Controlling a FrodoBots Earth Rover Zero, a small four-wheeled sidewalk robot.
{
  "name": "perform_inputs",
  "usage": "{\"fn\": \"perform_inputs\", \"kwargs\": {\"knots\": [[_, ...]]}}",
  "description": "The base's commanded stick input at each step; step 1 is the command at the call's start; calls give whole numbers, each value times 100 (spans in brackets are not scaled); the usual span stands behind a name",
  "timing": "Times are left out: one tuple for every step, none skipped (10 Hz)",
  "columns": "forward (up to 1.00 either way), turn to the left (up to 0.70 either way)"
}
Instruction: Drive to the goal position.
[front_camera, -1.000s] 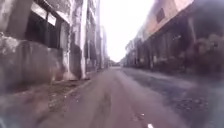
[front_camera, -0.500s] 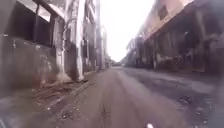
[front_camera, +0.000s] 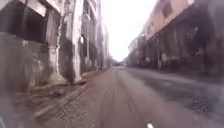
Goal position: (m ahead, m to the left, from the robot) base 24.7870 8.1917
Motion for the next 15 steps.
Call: {"fn": "perform_inputs", "kwargs": {"knots": [[100,1],[100,1],[100,1],[100,1],[100,1],[100,1],[100,1],[100,1],[100,1],[100,1],[100,1],[100,1],[100,1],[100,1],[100,1]]}}
